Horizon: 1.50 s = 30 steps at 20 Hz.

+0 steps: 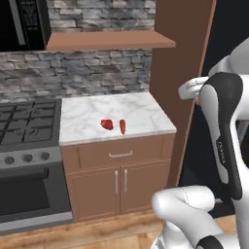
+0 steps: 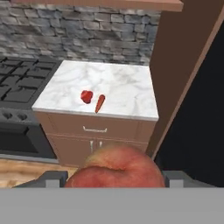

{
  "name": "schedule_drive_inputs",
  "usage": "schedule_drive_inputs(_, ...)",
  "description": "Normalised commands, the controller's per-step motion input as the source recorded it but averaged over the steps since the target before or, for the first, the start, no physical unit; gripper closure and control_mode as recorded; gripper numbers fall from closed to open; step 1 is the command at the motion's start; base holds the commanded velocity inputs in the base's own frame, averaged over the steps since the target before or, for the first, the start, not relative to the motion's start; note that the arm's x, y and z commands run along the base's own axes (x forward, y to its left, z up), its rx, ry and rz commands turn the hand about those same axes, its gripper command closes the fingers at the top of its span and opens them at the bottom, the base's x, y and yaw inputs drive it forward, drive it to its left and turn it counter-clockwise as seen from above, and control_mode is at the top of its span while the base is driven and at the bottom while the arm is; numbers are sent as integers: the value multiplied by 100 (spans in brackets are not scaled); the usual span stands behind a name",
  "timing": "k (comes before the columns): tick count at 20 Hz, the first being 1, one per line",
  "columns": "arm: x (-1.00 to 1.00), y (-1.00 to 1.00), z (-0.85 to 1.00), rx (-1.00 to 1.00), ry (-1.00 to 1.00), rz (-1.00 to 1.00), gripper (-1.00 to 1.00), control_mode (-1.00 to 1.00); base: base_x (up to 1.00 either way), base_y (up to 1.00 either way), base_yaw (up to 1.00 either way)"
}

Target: Open the fridge, remove the peach, carrot, and steak, and place them on any counter.

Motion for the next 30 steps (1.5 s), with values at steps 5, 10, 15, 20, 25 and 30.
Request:
schedule_drive_inputs(5,0,0,0,0,0,0,100,100,82,12,-1)
schedule_drive_inputs(10,0,0,0,0,0,0,100,100,85,9,0)
schedule_drive_inputs(15,0,0,0,0,0,0,100,100,64,23,0)
schedule_drive_inputs(20,42,18,-37,0,7,0,100,-100,22,11,0)
schedule_drive_inputs(25,65,21,-83,0,10,-2,100,-100,0,0,0)
schedule_drive_inputs(30,85,6,-98,0,7,-2,100,-100,0,0,0)
